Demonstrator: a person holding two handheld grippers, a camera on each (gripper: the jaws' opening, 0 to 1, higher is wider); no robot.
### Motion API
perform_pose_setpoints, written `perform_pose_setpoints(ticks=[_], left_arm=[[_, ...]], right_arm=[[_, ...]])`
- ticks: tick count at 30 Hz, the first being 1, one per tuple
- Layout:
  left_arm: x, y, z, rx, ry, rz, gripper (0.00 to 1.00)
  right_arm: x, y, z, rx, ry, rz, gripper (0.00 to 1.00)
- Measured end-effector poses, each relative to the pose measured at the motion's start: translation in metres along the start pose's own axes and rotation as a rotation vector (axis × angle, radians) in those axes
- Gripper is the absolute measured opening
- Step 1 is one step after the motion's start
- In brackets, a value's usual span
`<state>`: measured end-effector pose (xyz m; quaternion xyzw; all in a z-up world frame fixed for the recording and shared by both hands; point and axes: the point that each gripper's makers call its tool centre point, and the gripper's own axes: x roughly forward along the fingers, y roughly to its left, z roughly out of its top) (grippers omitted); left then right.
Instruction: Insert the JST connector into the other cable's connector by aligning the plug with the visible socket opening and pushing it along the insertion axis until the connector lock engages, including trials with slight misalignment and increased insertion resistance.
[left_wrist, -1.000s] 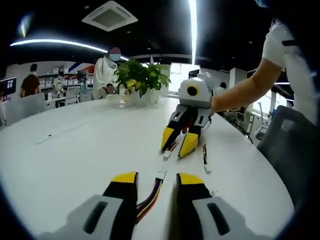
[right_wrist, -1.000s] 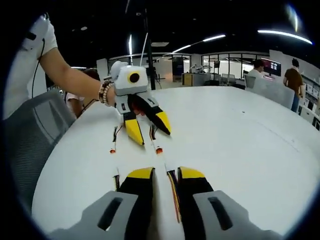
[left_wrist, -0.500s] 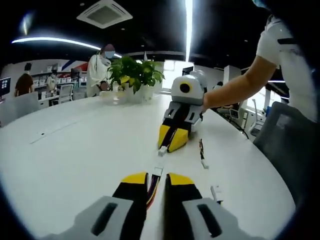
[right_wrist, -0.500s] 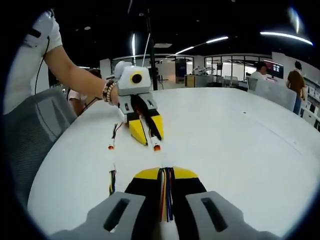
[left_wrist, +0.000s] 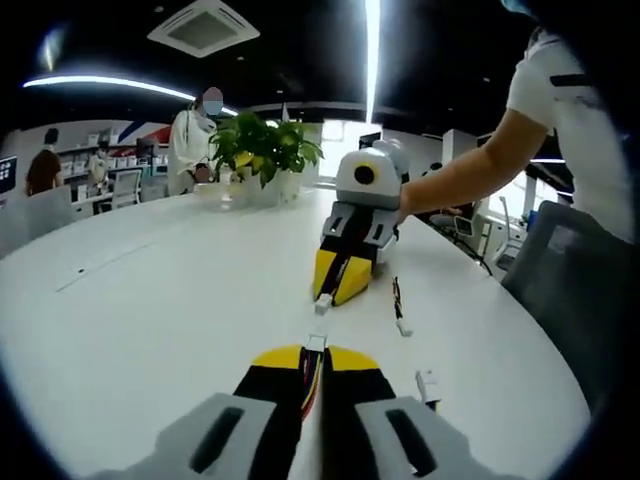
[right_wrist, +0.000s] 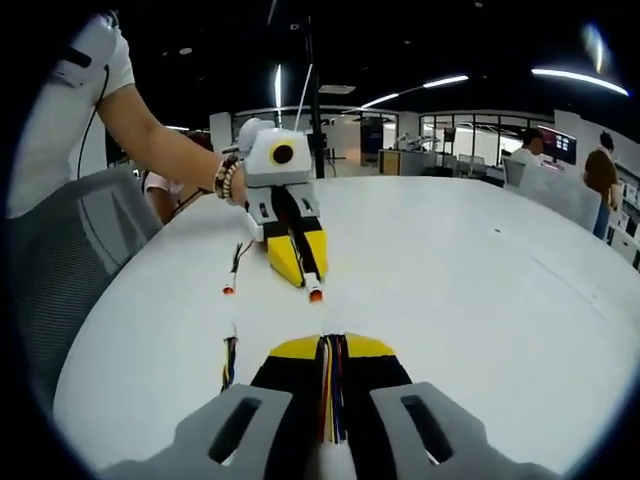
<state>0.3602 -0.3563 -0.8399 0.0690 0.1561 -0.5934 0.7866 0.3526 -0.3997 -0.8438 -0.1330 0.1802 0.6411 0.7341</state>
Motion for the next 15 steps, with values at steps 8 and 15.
perform_pose_setpoints(ticks=[8, 15], left_arm=[[-0.009, -0.017, 0.009, 0.052, 0.036, -0.041, 0.01], [-0.025, -0.029, 0.024, 0.079, 0.040, -0.051, 0.01]], right_arm=[[-0.005, 0.014, 0.012, -0.024, 0.026, 0.038, 0.03], [-0.015, 0.032, 0.032, -0.057, 0.026, 0.065, 0.03]])
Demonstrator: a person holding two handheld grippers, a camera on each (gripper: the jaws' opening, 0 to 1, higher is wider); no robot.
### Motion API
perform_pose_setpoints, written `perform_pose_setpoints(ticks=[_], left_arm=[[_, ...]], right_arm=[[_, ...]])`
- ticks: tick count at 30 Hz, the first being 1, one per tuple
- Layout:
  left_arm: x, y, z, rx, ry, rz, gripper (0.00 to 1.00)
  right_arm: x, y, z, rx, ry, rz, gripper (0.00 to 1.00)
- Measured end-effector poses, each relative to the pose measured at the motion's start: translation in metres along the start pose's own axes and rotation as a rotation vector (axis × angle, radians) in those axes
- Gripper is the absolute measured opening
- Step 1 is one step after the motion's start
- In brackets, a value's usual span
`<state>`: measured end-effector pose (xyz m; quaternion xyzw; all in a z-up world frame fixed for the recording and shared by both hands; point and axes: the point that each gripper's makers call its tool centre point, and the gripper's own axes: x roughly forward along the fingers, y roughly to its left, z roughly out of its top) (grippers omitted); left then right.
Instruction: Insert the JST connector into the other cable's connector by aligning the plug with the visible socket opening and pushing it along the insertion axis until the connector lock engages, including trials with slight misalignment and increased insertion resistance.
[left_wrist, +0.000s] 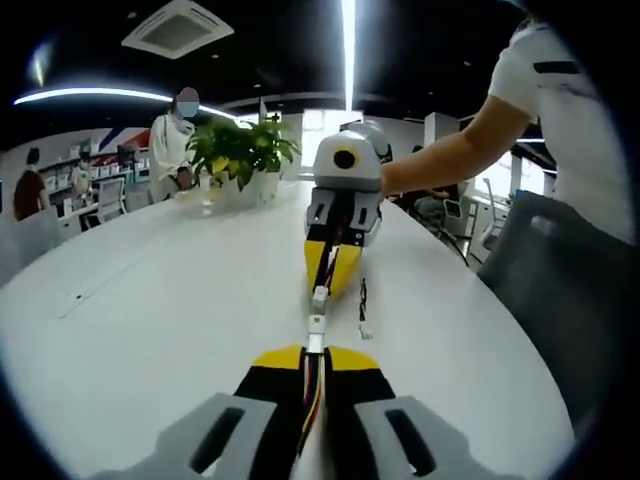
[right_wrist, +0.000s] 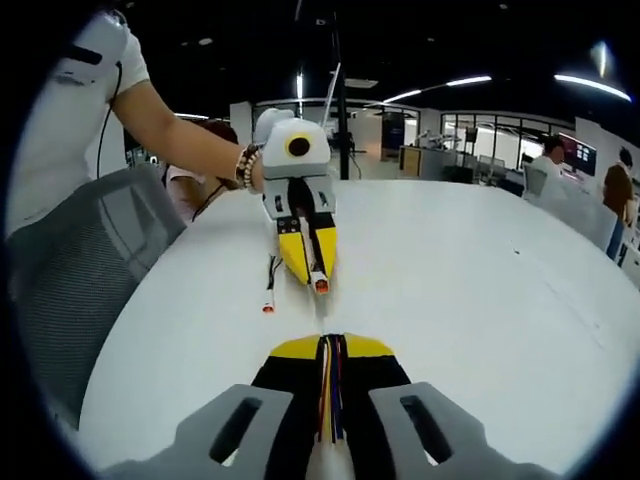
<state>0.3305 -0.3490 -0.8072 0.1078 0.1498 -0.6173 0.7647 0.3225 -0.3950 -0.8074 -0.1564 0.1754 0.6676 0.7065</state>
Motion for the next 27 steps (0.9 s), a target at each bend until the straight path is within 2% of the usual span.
perform_pose_setpoints(ticks=[7, 10, 14, 18, 27], left_arm=[[-0.013, -0.021, 0.012, 0.062, 0.036, -0.030, 0.01], [-0.015, -0.026, 0.013, 0.086, 0.069, -0.038, 0.01], [-0.014, -0.035, 0.019, 0.108, 0.082, -0.058, 0.01], [-0.011, -0.042, 0.020, 0.132, 0.106, -0.079, 0.00], [-0.010, -0.044, 0.024, 0.142, 0.112, -0.080, 0.00]], right_arm=[[-0.005, 0.023, 0.019, -0.029, 0.000, 0.022, 0.03], [-0.005, 0.033, 0.030, -0.053, -0.006, 0.035, 0.03], [-0.002, 0.040, 0.039, -0.078, -0.011, 0.043, 0.03], [0.001, 0.042, 0.041, -0.098, -0.001, 0.048, 0.03], [0.001, 0.044, 0.040, -0.111, 0.004, 0.053, 0.02]])
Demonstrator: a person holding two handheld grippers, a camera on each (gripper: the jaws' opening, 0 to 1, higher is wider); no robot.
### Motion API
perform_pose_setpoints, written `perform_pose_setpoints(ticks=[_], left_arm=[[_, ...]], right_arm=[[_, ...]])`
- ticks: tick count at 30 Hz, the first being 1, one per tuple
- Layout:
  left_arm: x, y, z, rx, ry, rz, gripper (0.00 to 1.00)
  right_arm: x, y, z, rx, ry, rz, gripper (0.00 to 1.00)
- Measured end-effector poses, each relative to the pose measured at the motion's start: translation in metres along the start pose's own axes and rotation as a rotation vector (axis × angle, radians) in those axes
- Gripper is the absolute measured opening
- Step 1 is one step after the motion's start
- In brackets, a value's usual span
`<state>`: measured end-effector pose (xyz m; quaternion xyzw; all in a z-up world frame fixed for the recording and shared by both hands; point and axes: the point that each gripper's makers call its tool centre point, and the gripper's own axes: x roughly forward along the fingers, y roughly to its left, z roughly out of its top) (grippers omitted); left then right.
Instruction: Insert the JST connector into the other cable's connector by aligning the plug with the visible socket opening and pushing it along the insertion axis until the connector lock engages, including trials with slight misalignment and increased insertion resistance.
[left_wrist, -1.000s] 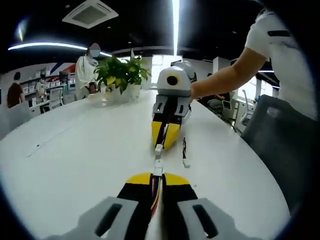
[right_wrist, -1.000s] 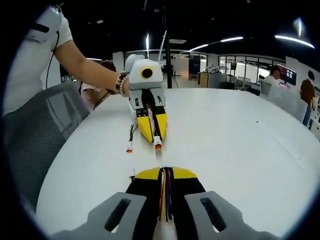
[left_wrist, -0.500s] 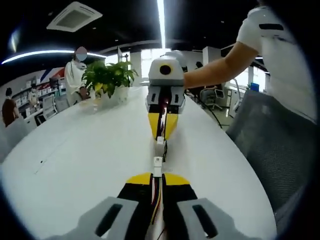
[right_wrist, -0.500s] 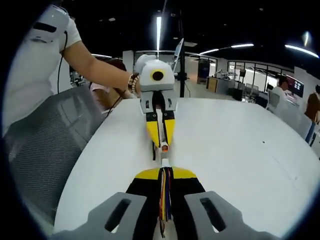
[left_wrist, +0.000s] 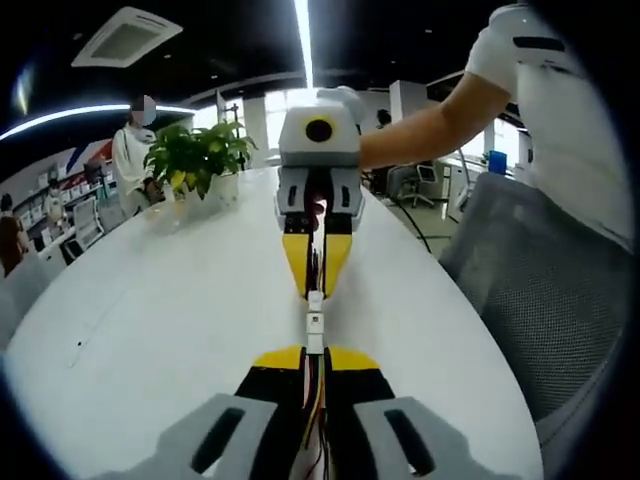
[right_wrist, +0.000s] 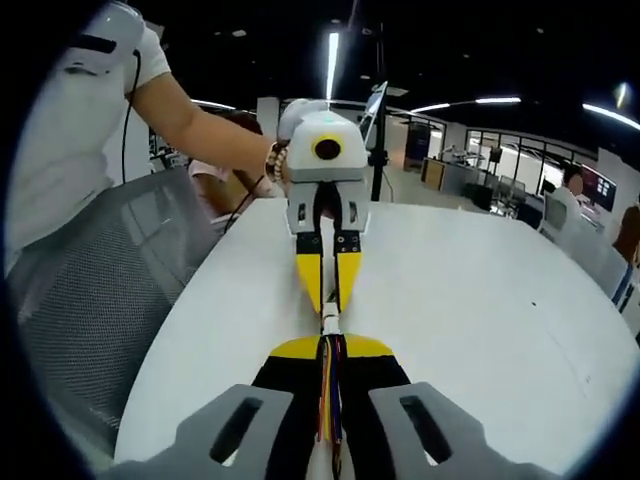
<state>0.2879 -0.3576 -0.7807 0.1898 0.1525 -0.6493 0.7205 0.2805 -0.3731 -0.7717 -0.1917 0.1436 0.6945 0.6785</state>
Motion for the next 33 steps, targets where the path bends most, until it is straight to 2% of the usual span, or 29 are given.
perform_pose_setpoints(ticks=[12, 23, 33], left_arm=[[-0.001, -0.004, -0.003, -0.007, 0.018, -0.004, 0.01], [-0.003, -0.006, -0.001, -0.024, 0.005, -0.008, 0.01], [-0.005, -0.008, 0.003, -0.025, -0.009, -0.013, 0.01]], right_arm=[[0.004, 0.003, -0.008, -0.006, 0.035, 0.014, 0.02], [0.006, 0.006, -0.011, -0.009, 0.058, 0.014, 0.02], [0.002, 0.007, -0.006, 0.032, 0.013, 0.011, 0.02]])
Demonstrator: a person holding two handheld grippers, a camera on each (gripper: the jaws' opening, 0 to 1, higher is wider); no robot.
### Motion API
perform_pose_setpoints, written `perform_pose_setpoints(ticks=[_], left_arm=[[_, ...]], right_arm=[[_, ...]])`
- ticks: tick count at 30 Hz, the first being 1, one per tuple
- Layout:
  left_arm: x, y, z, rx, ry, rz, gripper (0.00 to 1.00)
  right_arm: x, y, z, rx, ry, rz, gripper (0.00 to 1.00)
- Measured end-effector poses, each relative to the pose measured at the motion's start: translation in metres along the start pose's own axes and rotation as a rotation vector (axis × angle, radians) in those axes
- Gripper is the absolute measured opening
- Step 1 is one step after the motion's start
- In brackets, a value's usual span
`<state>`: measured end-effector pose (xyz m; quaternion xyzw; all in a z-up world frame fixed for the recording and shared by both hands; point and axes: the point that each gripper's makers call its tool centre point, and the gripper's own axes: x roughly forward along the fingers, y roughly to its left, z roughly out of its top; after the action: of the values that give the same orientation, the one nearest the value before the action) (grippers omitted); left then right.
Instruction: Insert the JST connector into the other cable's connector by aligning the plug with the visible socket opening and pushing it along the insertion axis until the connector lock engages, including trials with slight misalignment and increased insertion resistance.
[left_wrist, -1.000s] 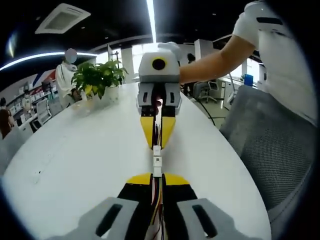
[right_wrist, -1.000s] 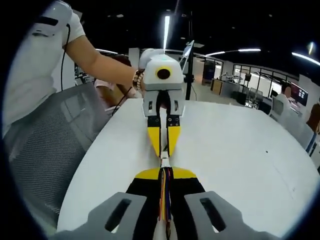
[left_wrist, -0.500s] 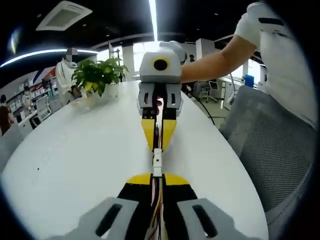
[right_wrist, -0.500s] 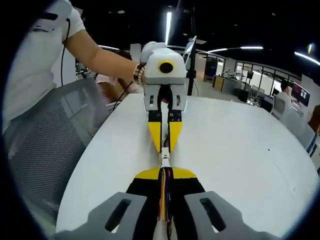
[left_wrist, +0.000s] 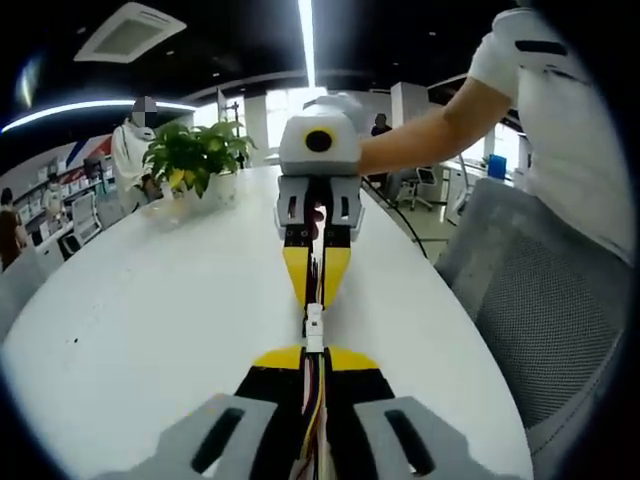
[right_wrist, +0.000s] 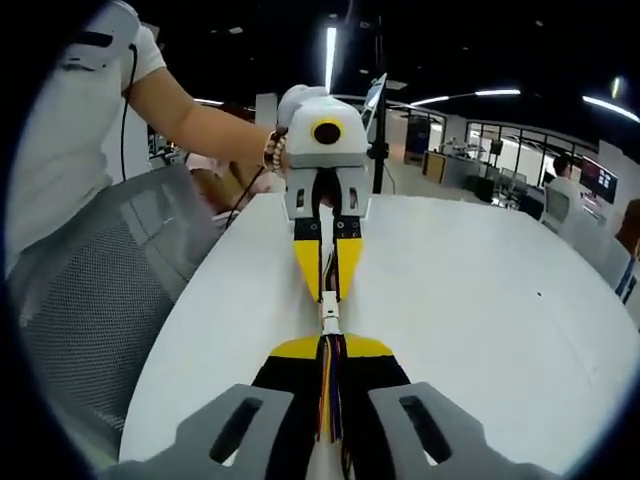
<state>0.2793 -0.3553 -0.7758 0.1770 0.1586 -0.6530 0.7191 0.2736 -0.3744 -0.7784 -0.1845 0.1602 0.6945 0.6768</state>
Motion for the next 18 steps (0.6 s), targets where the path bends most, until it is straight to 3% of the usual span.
perform_pose_setpoints(ticks=[12, 18], left_arm=[[0.0001, -0.0010, 0.0034, 0.000, -0.005, 0.000, 0.01], [-0.0007, 0.0009, 0.0046, -0.012, -0.015, 0.007, 0.01]], right_arm=[[-0.0061, -0.0021, 0.0098, 0.043, -0.057, -0.023, 0.02], [-0.0045, 0.0003, 0.0086, 0.027, -0.040, -0.017, 0.03]])
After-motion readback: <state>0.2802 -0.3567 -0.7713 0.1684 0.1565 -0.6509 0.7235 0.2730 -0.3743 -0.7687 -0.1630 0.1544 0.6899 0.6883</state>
